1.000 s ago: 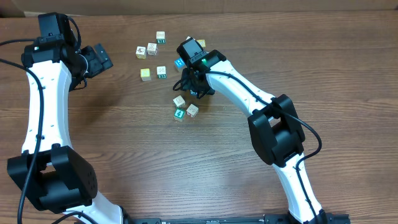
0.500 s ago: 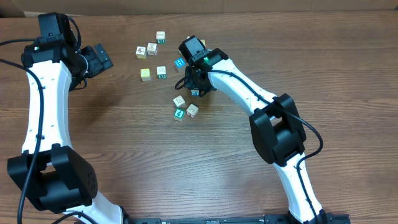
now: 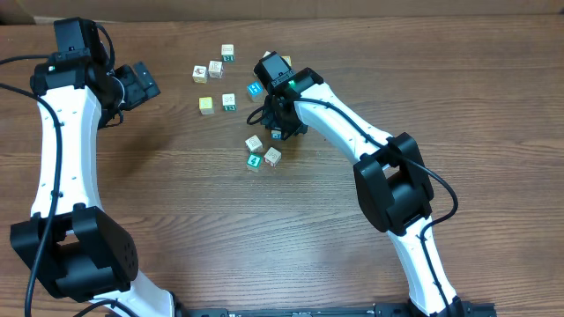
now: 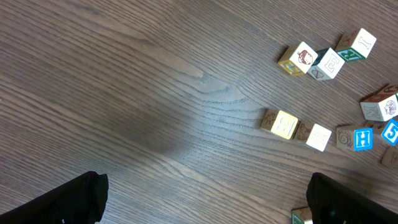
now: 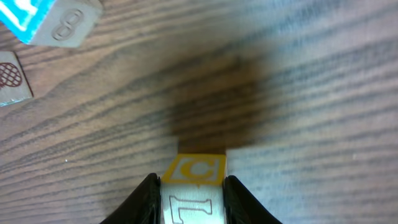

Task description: Form a circle

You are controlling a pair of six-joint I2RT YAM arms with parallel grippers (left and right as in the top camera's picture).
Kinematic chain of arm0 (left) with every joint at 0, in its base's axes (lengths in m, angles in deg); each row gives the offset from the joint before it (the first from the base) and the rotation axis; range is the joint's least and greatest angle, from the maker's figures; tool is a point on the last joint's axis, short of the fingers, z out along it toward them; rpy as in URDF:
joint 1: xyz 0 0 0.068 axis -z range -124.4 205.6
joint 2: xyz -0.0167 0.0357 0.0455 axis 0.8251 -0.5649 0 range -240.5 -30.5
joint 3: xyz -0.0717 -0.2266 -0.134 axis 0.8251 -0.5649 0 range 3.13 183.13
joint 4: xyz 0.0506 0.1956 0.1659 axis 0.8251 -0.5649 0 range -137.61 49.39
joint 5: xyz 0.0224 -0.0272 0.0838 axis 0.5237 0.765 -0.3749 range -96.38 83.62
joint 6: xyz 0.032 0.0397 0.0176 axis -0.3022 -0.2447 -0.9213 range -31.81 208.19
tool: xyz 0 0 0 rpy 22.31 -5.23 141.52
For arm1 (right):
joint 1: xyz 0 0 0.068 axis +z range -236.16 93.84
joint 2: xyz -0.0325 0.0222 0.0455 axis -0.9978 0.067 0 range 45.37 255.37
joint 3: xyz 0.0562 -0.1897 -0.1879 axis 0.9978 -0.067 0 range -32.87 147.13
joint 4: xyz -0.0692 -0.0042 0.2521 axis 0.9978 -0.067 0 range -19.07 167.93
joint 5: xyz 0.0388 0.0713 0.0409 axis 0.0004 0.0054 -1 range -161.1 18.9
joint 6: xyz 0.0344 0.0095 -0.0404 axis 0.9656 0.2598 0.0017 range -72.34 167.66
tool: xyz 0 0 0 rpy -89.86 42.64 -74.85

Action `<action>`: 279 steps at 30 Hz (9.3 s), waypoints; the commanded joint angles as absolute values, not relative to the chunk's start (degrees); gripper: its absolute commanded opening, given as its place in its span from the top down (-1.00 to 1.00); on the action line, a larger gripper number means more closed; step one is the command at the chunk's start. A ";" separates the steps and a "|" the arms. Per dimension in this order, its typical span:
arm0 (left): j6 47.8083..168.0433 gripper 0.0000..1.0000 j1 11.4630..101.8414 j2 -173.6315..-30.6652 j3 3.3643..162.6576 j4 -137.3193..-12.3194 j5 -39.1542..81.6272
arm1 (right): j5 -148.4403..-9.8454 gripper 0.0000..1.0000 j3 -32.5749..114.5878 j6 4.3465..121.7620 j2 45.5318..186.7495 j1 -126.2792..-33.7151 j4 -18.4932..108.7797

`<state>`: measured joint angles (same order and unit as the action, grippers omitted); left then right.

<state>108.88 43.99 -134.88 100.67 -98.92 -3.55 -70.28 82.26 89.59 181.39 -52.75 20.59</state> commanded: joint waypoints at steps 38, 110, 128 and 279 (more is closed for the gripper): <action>109.18 -0.99 44.38 -135.23 100.69 -98.87 -3.44 | -70.10 0.22 85.45 95.40 181.70 -52.75 17.59; 109.18 -0.99 44.38 -135.23 100.69 -98.85 -3.44 | -75.72 -0.04 82.61 97.41 181.79 -52.49 17.33; 109.18 -0.99 44.38 -135.23 100.69 -98.85 -3.44 | -75.98 0.23 82.61 102.20 181.79 -52.36 17.77; 109.18 -0.99 44.38 -135.23 100.69 -98.85 -3.42 | -78.78 0.93 75.22 60.08 167.84 -40.25 8.43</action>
